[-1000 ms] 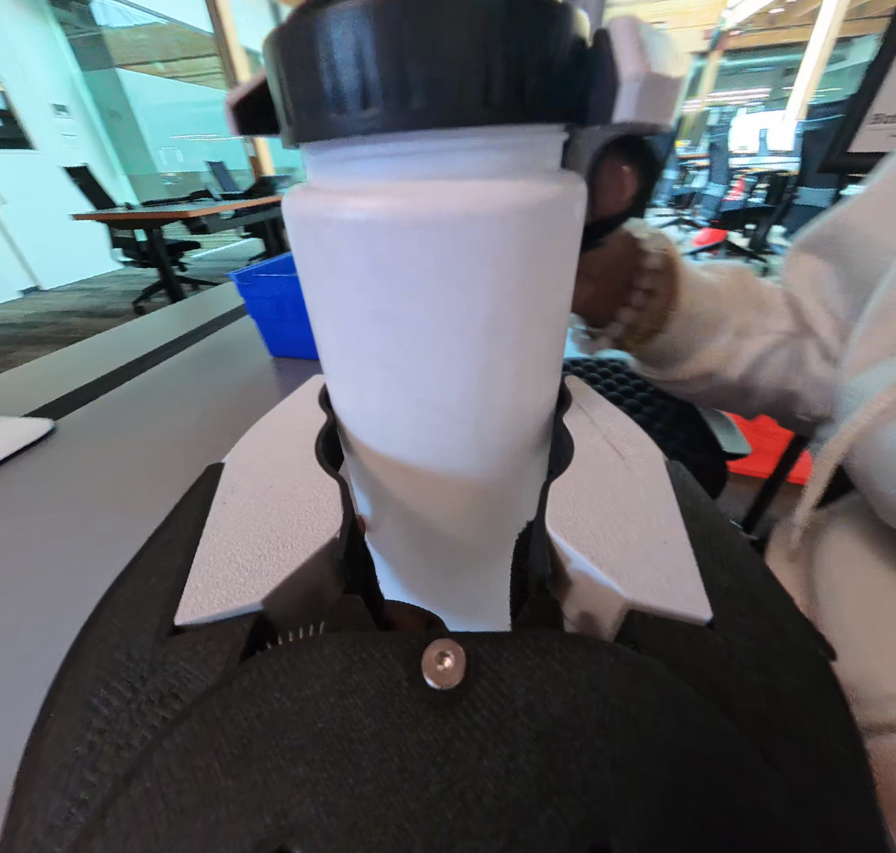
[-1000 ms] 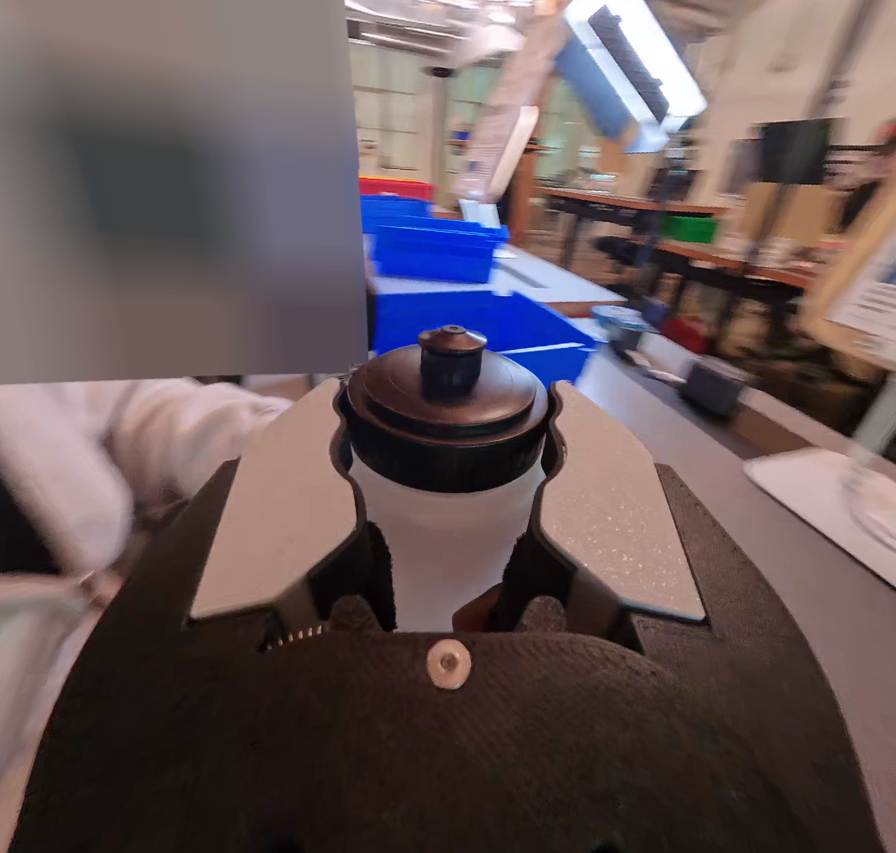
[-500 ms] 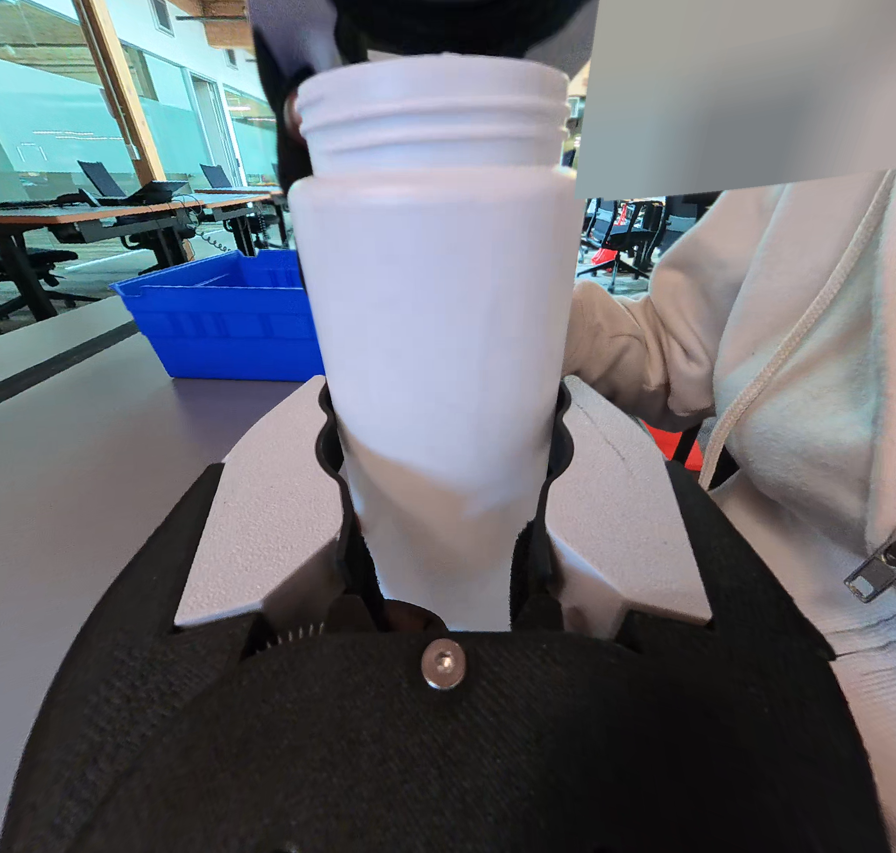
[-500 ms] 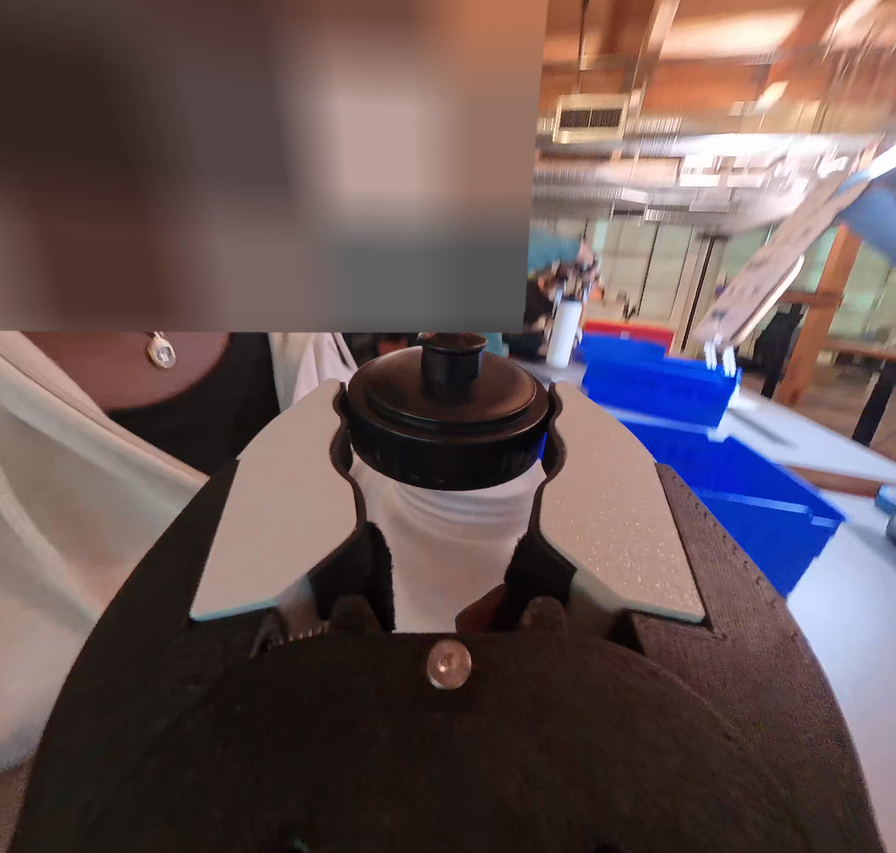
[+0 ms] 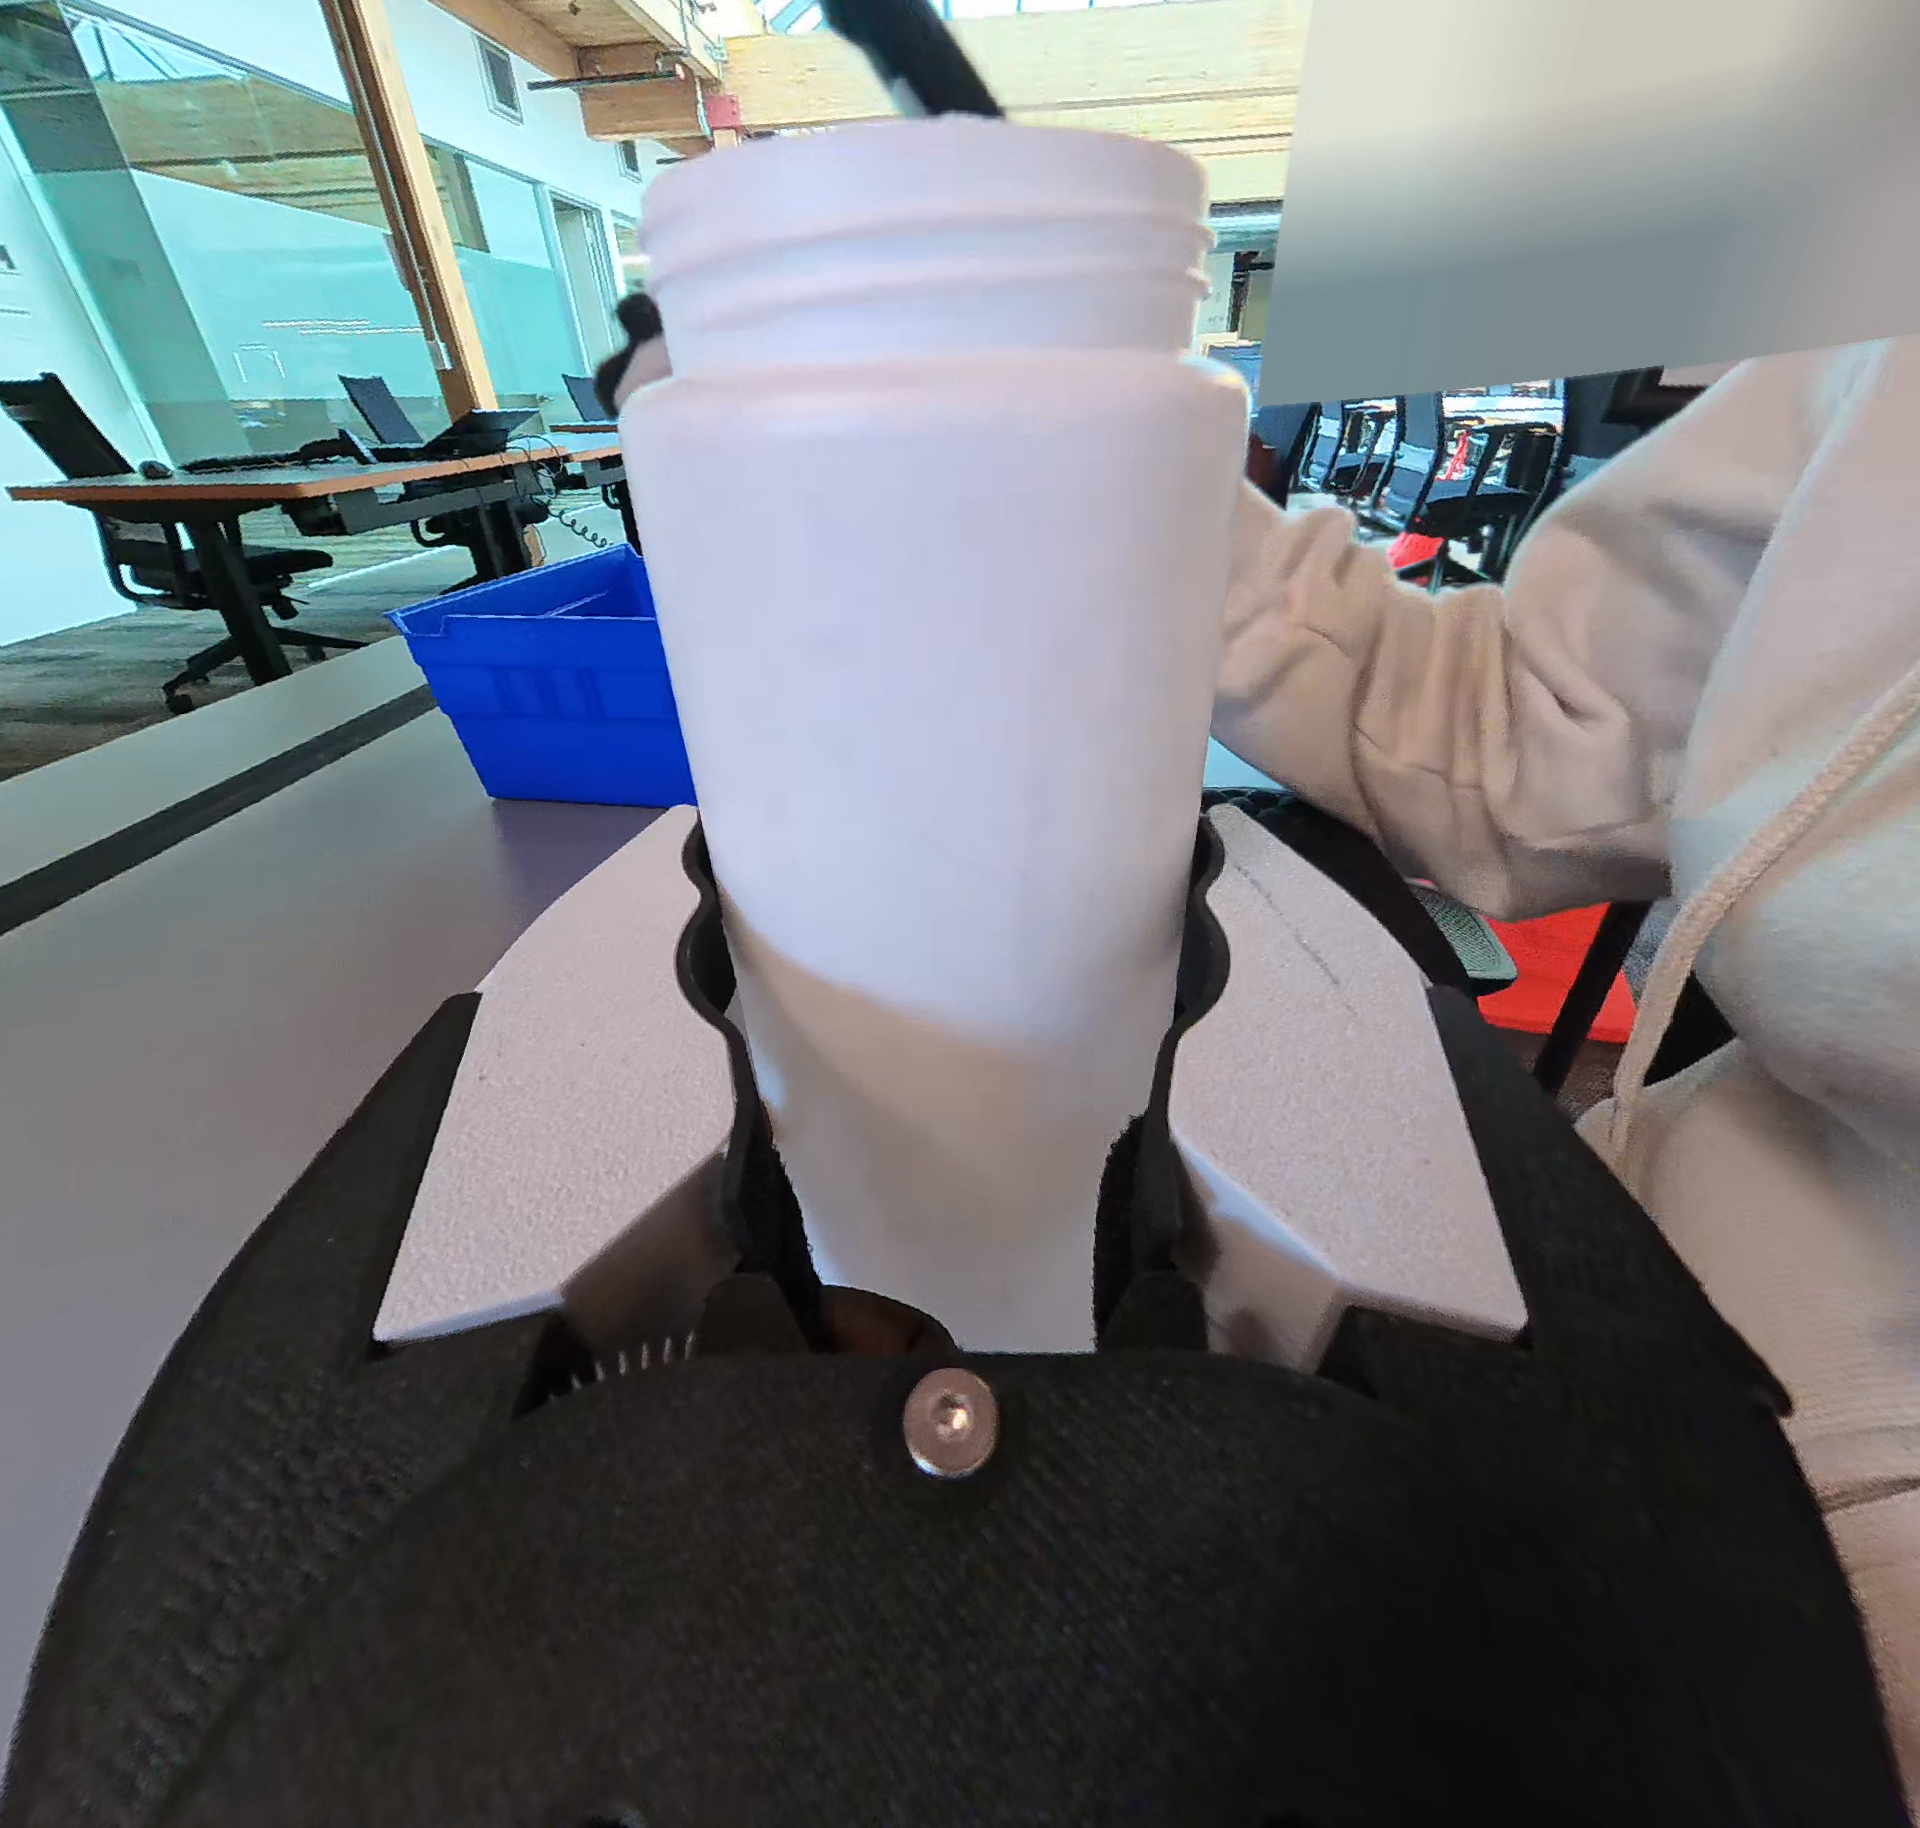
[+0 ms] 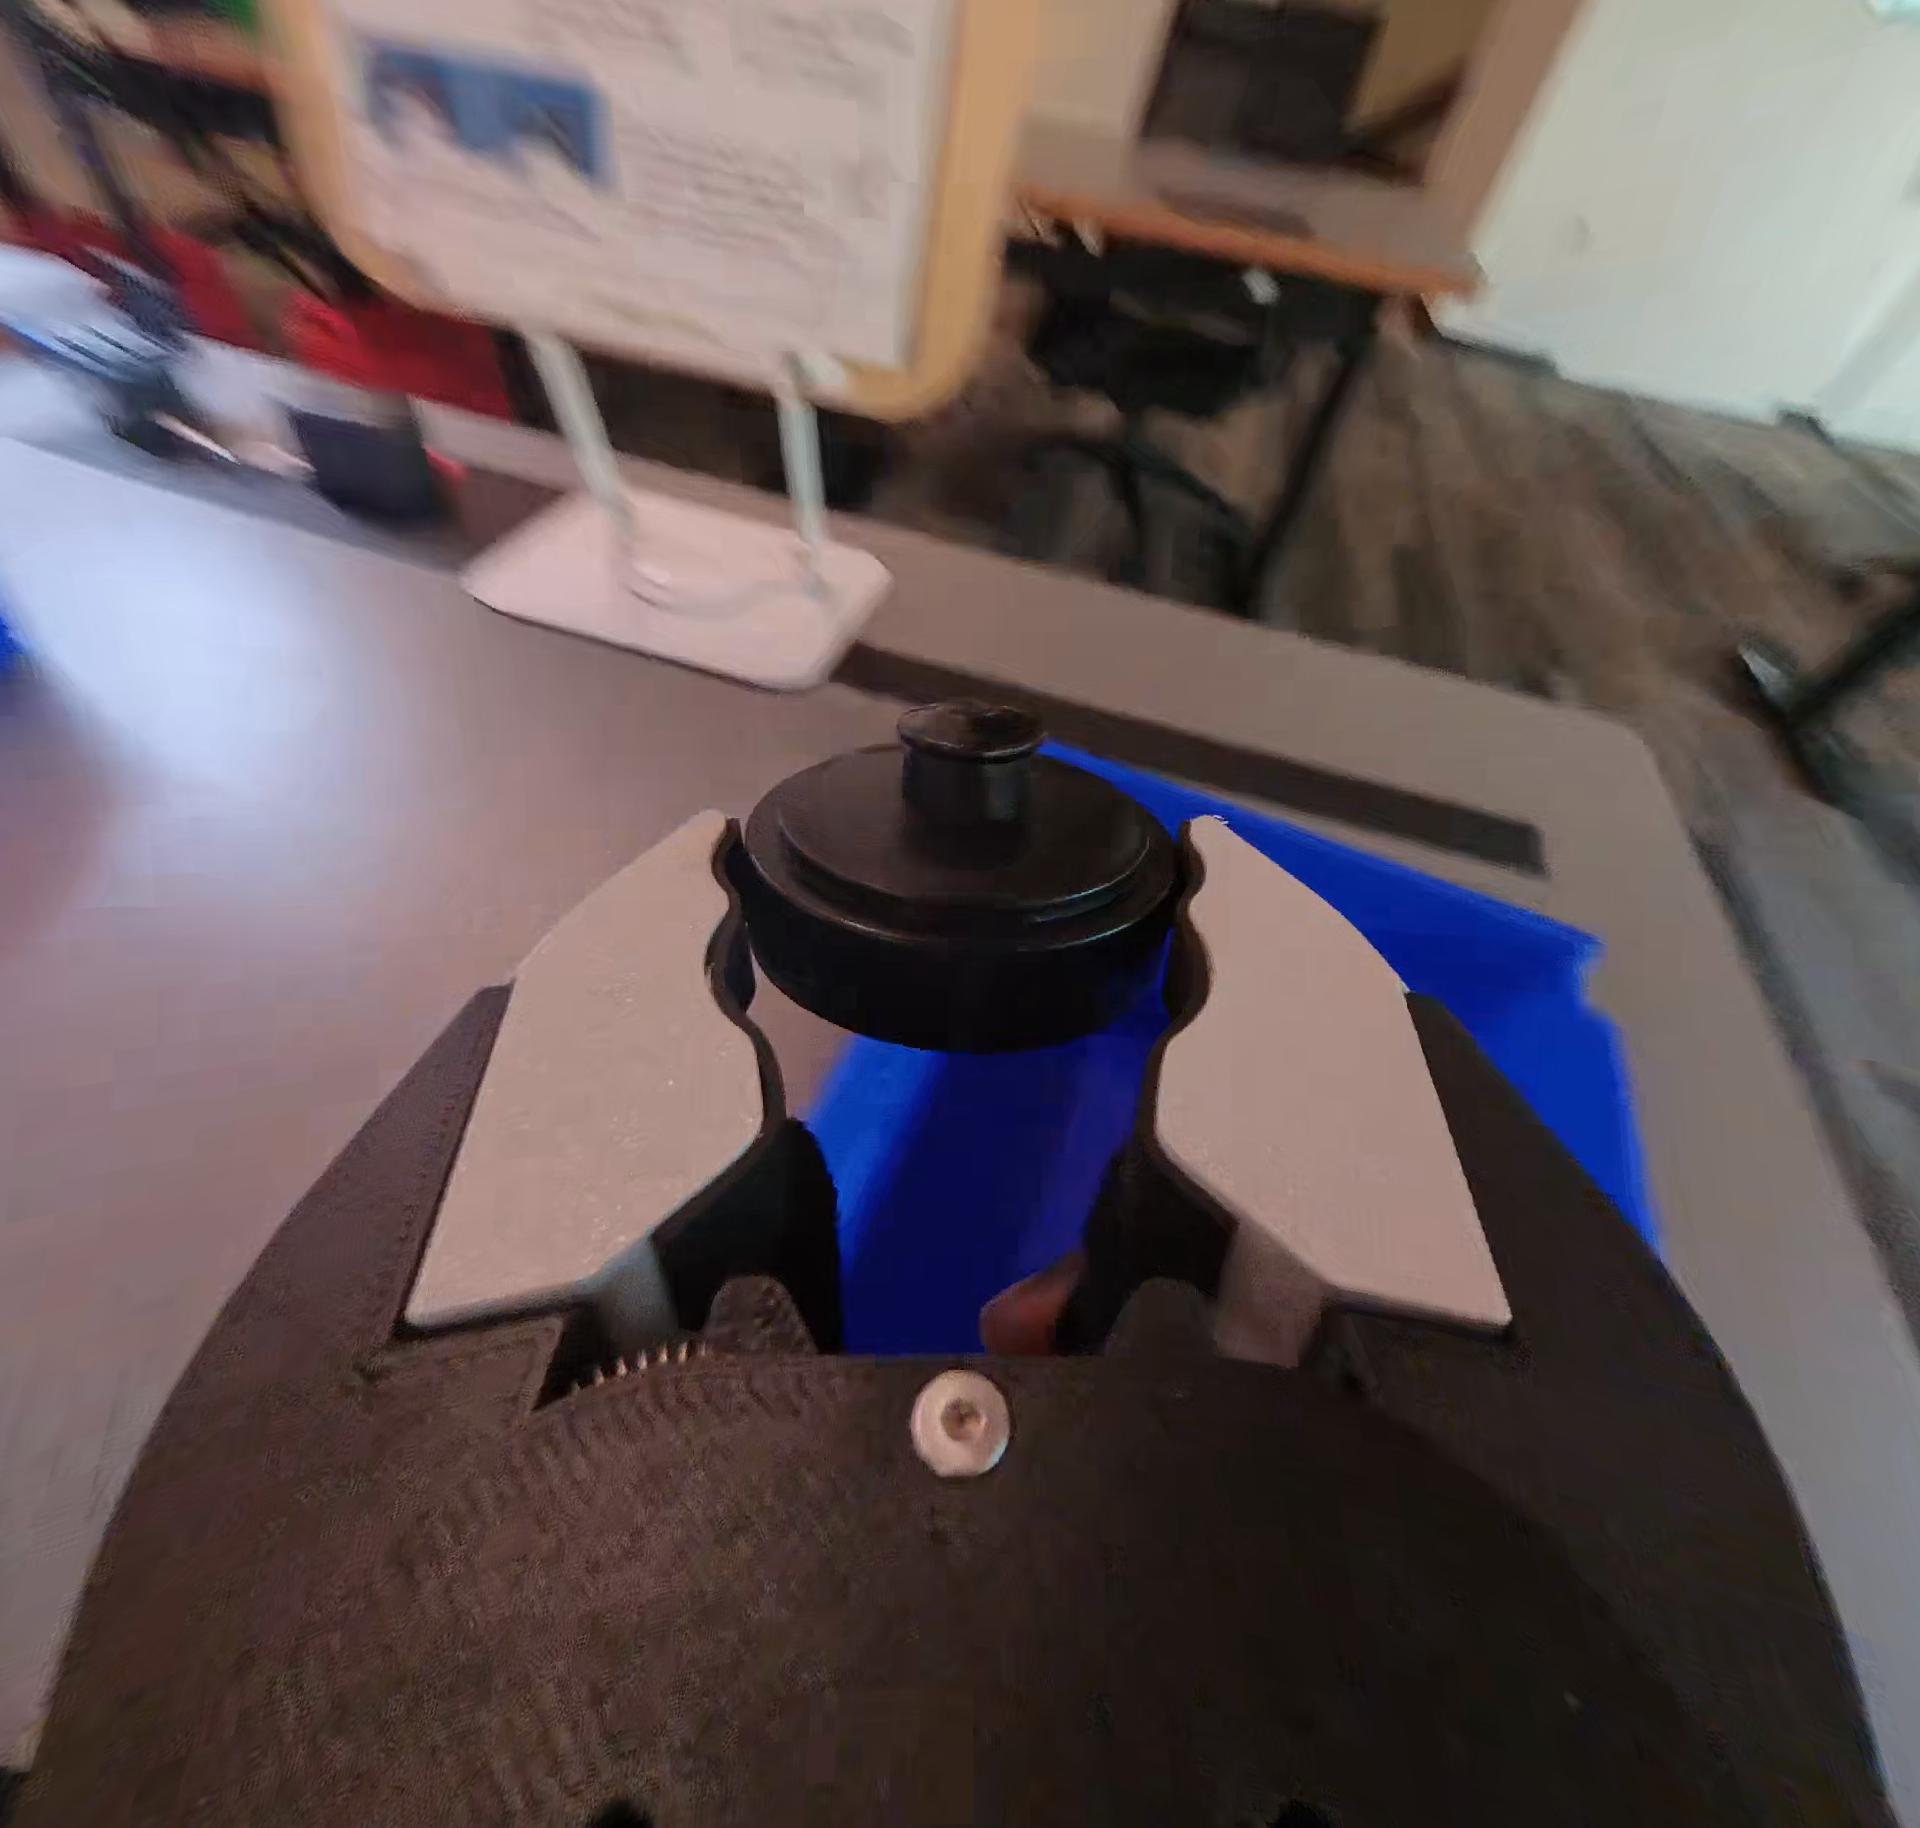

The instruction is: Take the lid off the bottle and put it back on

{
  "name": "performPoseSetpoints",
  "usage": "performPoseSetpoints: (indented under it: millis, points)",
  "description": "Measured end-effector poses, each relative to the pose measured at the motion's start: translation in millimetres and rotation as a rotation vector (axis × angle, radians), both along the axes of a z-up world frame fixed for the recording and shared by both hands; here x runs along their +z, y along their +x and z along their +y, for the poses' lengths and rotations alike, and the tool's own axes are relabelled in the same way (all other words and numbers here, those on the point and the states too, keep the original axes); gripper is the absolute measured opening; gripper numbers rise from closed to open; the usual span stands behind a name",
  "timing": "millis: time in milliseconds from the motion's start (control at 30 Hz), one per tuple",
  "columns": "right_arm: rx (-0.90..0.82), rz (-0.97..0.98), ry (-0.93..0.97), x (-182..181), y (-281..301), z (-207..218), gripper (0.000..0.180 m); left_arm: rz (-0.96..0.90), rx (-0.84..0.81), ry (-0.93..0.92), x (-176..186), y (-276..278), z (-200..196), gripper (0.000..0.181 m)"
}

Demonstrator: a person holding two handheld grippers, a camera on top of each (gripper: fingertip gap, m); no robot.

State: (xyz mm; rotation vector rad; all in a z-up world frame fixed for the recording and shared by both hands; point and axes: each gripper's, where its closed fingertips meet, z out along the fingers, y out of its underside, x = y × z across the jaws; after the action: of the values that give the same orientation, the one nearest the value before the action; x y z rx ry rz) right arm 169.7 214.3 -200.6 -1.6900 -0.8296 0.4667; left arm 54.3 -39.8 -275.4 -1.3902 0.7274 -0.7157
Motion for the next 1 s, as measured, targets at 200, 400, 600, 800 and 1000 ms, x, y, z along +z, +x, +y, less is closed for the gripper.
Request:
performPoseSetpoints:
  millis: [200, 400, 600, 800, 1000]
  points:
    - [-0.206, -0.258, -0.233, -85, 38, 85, 0.079, 0.005, 0.009, 0.001, 0, -1, 1, 0.085]
    - [-0.367, -0.243, -0.343, -146, 60, 120, 0.079, 0.004, 0.016, 0.002, 0, -2, 1, 0.085]
    - [-0.412, -0.332, -0.409, -176, 73, 122, 0.079, 0.006, 0.017, 0.003, 0, -2, 1, 0.085]
    - [-0.407, -0.370, -0.483, -191, 76, 115, 0.082, 0.007, 0.018, 0.004, 0, -2, 1, 0.085]
    - [-0.424, -0.386, -0.409, -180, 80, 117, 0.085, 0.006, 0.017, 0.003, 0, -2, 1, 0.085]
